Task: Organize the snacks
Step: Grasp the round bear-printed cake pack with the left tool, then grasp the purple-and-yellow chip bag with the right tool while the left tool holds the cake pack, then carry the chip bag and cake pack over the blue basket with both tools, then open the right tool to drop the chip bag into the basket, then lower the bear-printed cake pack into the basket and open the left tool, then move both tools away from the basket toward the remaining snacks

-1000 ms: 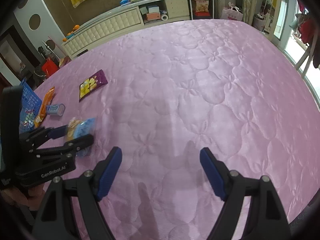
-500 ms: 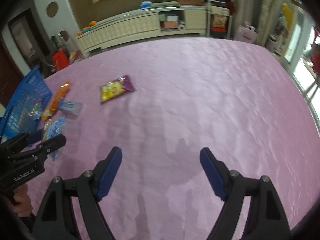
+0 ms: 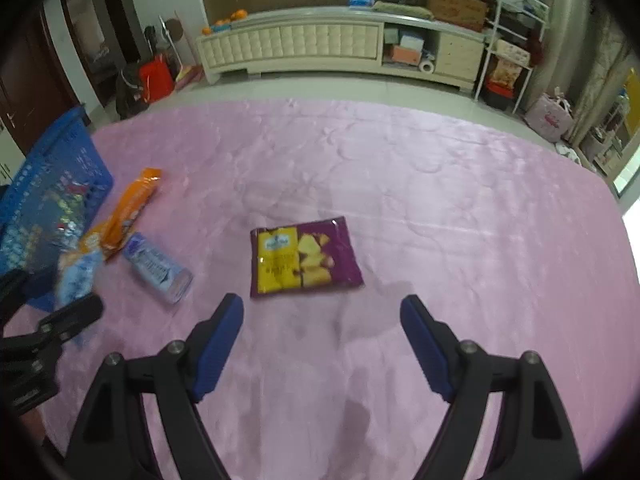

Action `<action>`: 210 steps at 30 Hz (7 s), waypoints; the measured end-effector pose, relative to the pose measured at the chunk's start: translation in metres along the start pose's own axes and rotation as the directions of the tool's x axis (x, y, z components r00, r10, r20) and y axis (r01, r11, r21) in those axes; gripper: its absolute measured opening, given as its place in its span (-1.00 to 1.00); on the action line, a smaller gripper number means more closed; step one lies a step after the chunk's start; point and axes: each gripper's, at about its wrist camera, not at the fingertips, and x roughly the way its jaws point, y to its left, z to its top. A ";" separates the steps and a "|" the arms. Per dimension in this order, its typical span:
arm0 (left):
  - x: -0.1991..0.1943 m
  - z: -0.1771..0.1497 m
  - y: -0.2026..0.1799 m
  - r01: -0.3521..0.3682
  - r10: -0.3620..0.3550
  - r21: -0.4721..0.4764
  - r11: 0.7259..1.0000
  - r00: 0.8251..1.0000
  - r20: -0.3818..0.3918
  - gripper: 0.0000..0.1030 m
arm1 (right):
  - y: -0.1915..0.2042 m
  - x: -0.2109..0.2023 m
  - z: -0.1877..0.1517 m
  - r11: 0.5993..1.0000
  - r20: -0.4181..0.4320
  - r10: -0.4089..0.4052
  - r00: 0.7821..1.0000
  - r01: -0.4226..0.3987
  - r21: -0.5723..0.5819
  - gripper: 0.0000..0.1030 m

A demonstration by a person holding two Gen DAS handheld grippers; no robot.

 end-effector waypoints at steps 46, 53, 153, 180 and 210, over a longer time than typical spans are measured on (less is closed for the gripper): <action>-0.112 -0.015 0.007 -0.011 0.011 0.000 1.000 0.994 0.113 0.07 | 0.068 -0.129 -0.004 0.979 0.131 -0.005 0.991 0.032 -0.204 0.13; -0.170 -0.025 0.022 -0.002 0.004 -0.016 1.000 0.985 0.175 0.07 | 0.103 -0.196 -0.020 0.975 0.218 0.008 0.976 0.041 -0.219 0.13; -0.129 0.011 0.213 -0.046 0.054 -0.109 0.993 0.996 0.077 0.08 | 0.262 -0.074 0.053 0.967 0.029 0.132 0.991 -0.123 -0.222 0.75; -0.167 0.013 0.133 0.001 -0.002 0.010 1.000 0.992 0.124 0.58 | 0.174 -0.139 0.022 0.990 0.093 0.086 0.992 -0.074 -0.118 0.75; -0.043 0.031 0.016 -0.065 0.070 0.151 0.986 0.997 -0.028 0.39 | 0.069 -0.054 0.013 0.982 -0.008 0.087 0.996 -0.087 -0.167 0.75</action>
